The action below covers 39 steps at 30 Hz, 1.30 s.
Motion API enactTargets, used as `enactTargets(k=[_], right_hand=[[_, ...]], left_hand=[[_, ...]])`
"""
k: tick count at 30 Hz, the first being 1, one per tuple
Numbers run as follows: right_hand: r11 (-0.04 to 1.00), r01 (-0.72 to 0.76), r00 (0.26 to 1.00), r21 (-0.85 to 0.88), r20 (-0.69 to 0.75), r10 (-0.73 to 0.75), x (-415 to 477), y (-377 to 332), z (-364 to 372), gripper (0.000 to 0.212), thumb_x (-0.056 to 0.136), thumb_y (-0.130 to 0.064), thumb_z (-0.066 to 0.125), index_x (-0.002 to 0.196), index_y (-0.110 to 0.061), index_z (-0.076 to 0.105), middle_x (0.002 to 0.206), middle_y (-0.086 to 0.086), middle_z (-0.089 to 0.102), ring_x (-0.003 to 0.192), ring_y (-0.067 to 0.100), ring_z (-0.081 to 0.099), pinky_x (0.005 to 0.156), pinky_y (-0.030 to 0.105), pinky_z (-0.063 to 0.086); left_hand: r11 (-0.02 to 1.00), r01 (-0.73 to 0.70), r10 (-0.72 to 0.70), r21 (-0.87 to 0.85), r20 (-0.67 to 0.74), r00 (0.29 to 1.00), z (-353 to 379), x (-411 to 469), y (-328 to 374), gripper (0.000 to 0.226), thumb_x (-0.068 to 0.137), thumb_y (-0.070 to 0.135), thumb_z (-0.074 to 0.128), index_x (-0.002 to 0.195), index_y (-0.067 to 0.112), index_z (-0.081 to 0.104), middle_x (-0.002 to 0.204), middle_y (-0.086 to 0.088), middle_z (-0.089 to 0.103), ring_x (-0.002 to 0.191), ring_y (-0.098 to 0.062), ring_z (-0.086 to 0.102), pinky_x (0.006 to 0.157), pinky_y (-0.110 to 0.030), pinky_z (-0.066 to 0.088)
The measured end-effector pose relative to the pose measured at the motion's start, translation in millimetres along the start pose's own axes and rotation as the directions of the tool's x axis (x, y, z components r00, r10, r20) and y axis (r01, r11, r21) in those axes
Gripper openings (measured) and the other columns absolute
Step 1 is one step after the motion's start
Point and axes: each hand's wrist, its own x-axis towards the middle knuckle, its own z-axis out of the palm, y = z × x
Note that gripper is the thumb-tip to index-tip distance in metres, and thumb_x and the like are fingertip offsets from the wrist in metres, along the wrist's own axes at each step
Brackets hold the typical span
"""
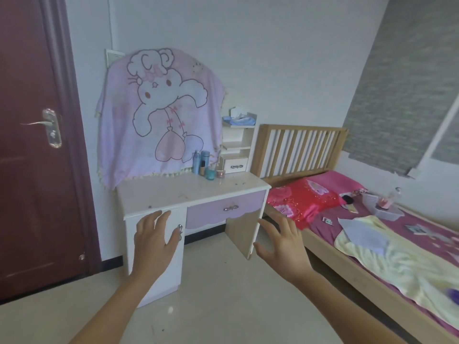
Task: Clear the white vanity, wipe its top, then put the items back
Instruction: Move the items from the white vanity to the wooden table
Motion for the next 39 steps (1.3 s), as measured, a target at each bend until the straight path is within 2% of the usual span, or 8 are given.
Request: enactTargets(k=[6, 10, 17, 21, 25, 29, 33, 39], right_hand=[[0.994, -0.108, 0.994, 0.016, 0.013, 0.108, 37.4, 63.1, 48.7, 0.048, 0.066, -0.042, 0.056, 0.111, -0.026, 0.047, 0.104, 0.013, 0.062, 0.100, 0.021, 0.044, 0.070, 0.043, 0.052], [0.984, -0.176, 0.981, -0.025, 0.078, 0.177, 24.7, 104.2, 78.8, 0.044, 0.070, -0.048, 0.044, 0.109, -0.027, 0.048, 0.102, 0.012, 0.063, 0.091, 0.032, 0.064, 0.067, 0.041, 0.053], [0.969, -0.248, 0.958, 0.022, 0.152, 0.242, 38.1, 189.2, 128.0, 0.044, 0.070, -0.049, 0.044, 0.109, -0.029, 0.047, 0.105, 0.014, 0.063, 0.096, 0.031, 0.060, 0.067, 0.045, 0.053], [0.972, -0.216, 0.971, 0.095, 0.127, 0.204, 70.3, 244.7, 154.8, 0.044, 0.069, -0.047, 0.045, 0.109, -0.026, 0.047, 0.101, 0.014, 0.063, 0.098, 0.019, 0.042, 0.067, 0.044, 0.052], [0.969, -0.179, 0.971, 0.173, 0.188, 0.146, 102.2, 293.6, 175.8, 0.043, 0.068, -0.045, 0.046, 0.108, -0.028, 0.048, 0.098, 0.011, 0.064, 0.092, 0.027, 0.058, 0.065, 0.042, 0.052], [0.955, -0.164, 0.952, 0.248, 0.295, 0.087, 119.0, 334.7, 217.2, 0.044, 0.068, -0.047, 0.047, 0.107, -0.028, 0.050, 0.096, 0.007, 0.065, 0.092, 0.024, 0.060, 0.065, 0.039, 0.055], [0.934, -0.154, 0.922, 0.321, 0.386, 0.020, 128.4, 343.9, 264.4, 0.042, 0.068, -0.047, 0.047, 0.103, -0.025, 0.054, 0.091, 0.003, 0.066, 0.087, 0.017, 0.059, 0.065, 0.029, 0.053], [0.867, -0.210, 0.859, 0.451, 0.509, -0.057, 154.9, 334.2, 336.8, 0.043, 0.072, -0.047, 0.048, 0.111, -0.028, 0.047, 0.100, 0.008, 0.065, 0.091, 0.027, 0.064, 0.077, 0.037, 0.054]], left_hand=[[0.999, 0.016, -0.014, -0.041, 0.052, 0.999, 69.4, 65.0, 8.2, 0.038, 0.086, 0.015, 0.059, 0.122, 0.006, 0.053, 0.126, -0.015, 0.052, 0.123, -0.034, 0.035, 0.098, -0.046, 0.033], [0.999, 0.020, -0.014, -0.037, 0.162, 0.987, 120.5, 76.0, 12.5, 0.062, 0.077, 0.047, 0.034, 0.117, 0.007, 0.057, 0.116, -0.013, 0.057, 0.114, -0.036, 0.042, 0.089, -0.046, 0.039], [1.000, 0.022, -0.025, 0.016, 0.240, 0.971, 206.1, 108.3, 21.1, 0.068, 0.072, 0.050, 0.027, 0.116, 0.007, 0.057, 0.114, -0.011, 0.057, 0.107, -0.035, 0.045, 0.085, -0.043, 0.040], [0.997, 0.067, -0.074, 0.039, 0.200, 0.977, 251.5, 144.6, 45.6, 0.054, 0.081, 0.042, 0.041, 0.121, 0.008, 0.053, 0.122, -0.012, 0.054, 0.116, -0.033, 0.040, 0.093, -0.041, 0.035], [0.994, 0.106, -0.106, 0.009, 0.202, 0.974, 294.1, 176.2, 83.3, 0.065, 0.075, 0.045, 0.031, 0.126, 0.009, 0.049, 0.129, -0.009, 0.050, 0.119, -0.029, 0.037, 0.098, -0.036, 0.032], [0.981, 0.195, -0.192, 0.002, 0.197, 0.961, 340.8, 191.9, 97.0, 0.075, 0.068, 0.054, 0.025, 0.125, 0.011, 0.050, 0.127, -0.007, 0.050, 0.120, -0.026, 0.039, 0.099, -0.033, 0.030], [0.968, 0.245, -0.249, 0.049, 0.200, 0.947, 370.9, 186.1, 80.5, 0.075, 0.066, 0.051, 0.024, 0.116, 0.005, 0.057, 0.113, -0.012, 0.057, 0.107, -0.023, 0.044, 0.089, -0.028, 0.030], [0.918, 0.366, -0.388, 0.154, 0.156, 0.908, 382.6, 210.1, 22.4, 0.082, 0.063, 0.056, 0.022, 0.116, 0.004, 0.055, 0.116, -0.014, 0.055, 0.110, -0.031, 0.045, 0.091, -0.038, 0.036]])
